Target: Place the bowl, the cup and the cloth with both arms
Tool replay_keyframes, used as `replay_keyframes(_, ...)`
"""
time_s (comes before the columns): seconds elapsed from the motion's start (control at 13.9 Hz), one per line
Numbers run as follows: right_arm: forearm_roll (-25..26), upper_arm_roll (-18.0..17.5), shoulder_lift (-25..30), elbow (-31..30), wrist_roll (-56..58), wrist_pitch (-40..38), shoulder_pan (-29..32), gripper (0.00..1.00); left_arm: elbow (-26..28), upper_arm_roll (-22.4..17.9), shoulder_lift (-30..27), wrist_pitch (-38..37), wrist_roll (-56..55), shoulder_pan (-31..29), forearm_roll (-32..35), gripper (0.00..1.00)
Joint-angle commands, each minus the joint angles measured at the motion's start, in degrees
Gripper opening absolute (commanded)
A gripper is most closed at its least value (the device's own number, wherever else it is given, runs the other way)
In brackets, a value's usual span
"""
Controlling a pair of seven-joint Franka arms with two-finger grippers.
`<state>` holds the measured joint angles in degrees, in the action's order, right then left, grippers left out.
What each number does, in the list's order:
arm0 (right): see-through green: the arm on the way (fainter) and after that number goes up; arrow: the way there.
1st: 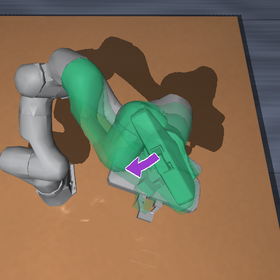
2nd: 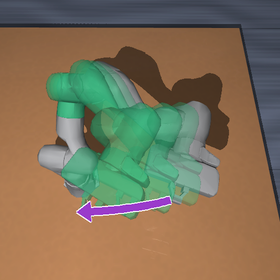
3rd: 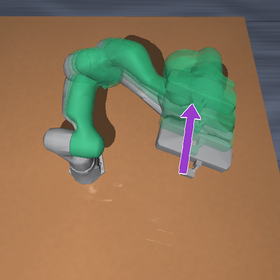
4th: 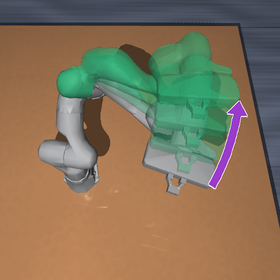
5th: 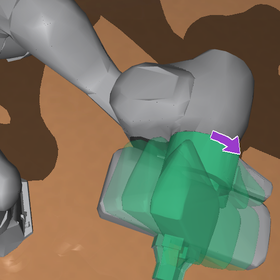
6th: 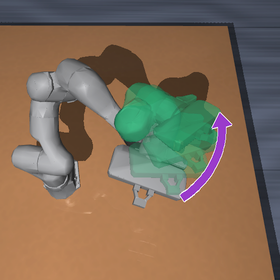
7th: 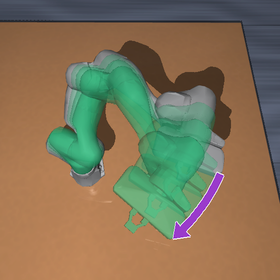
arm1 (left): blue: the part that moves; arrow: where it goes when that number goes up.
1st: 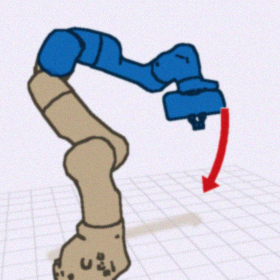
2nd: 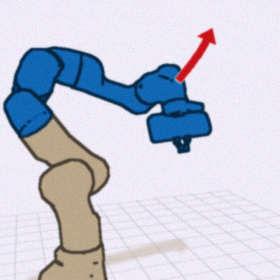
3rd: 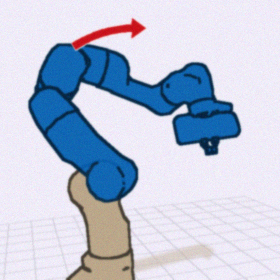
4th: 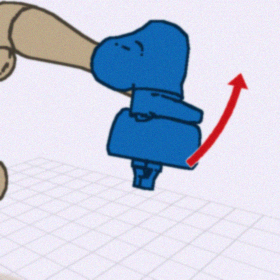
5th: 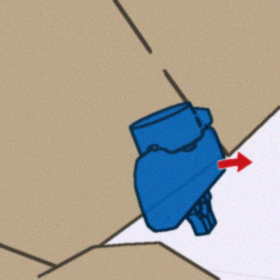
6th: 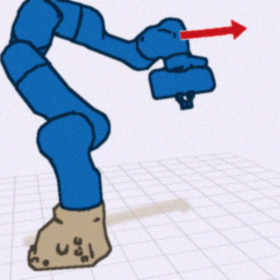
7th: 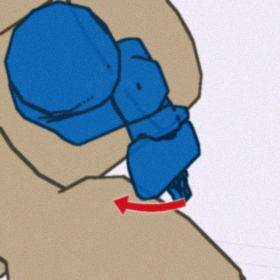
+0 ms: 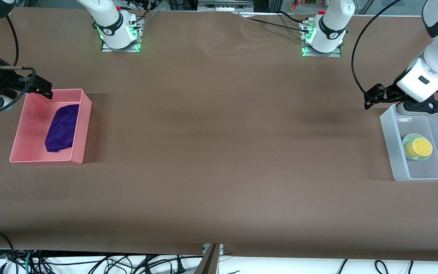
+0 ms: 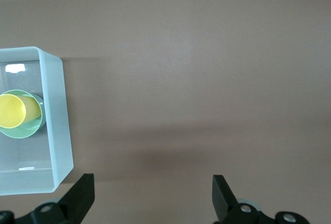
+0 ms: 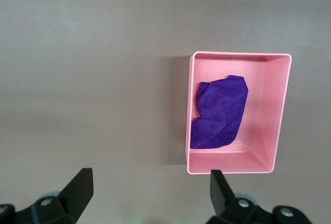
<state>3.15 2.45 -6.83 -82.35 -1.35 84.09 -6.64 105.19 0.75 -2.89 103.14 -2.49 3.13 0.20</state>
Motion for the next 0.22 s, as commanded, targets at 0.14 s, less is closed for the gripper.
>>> replay_keyframes(0.14, 0.54, -0.51, 0.06, 0.53, 0.47, -0.42, 0.66, 1.0, 1.77, -0.66, -1.5, 1.19, -0.76, 0.82, -1.08, 1.0)
